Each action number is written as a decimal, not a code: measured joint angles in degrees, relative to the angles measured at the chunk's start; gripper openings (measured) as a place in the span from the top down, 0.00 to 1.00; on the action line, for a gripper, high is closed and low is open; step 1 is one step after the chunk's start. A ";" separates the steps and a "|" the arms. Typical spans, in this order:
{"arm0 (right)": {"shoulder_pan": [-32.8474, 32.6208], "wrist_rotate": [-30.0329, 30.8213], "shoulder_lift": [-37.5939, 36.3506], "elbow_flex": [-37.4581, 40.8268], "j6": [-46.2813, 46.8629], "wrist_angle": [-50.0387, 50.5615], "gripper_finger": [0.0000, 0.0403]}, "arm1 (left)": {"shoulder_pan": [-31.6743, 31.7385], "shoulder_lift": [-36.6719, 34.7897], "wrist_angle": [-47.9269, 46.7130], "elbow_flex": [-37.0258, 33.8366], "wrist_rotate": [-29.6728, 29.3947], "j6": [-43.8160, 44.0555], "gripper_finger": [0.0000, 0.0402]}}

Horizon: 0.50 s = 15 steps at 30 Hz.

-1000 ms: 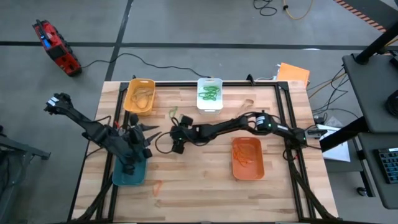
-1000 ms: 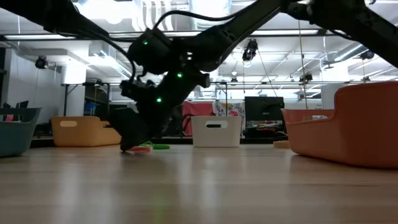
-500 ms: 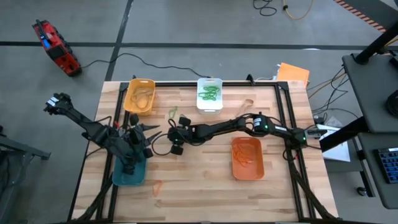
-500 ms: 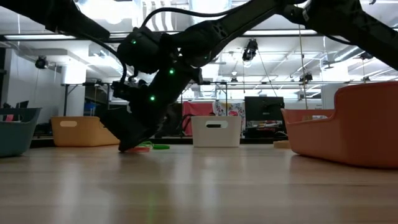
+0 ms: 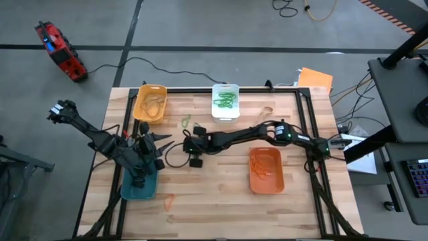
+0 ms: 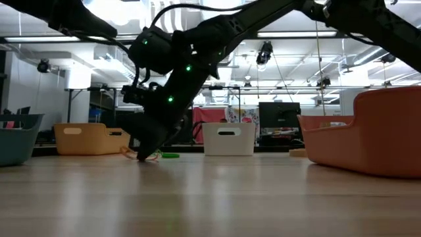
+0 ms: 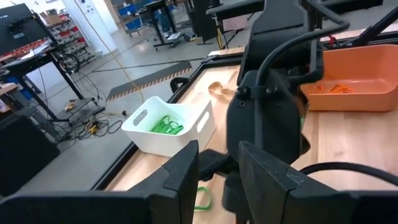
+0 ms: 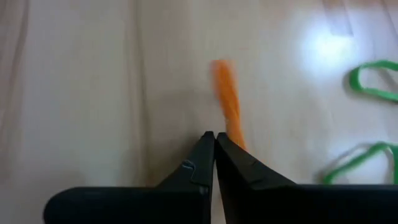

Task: Sort rubber bands into baskets
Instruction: Put the orange rubber band into the orange bin

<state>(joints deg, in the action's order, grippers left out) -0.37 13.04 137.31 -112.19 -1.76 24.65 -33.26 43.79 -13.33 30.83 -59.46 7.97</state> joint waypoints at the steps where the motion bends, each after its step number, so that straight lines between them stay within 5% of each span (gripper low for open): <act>1: -0.29 -0.03 -0.58 0.08 -0.72 0.98 0.98 | 0.00 0.05 0.04 0.02 -0.02 0.29 0.75; 10: -2.70 -0.27 -7.10 1.89 -4.03 7.87 0.98 | -0.02 0.23 0.15 0.02 0.01 1.60 0.75; 15: -2.57 -0.02 -9.92 7.40 -5.09 0.56 0.98 | -0.02 0.66 0.60 0.04 0.03 2.17 0.75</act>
<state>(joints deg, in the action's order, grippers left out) -2.94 13.02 127.39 -104.79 -6.85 25.22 -33.28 44.45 -12.73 30.87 -59.43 10.14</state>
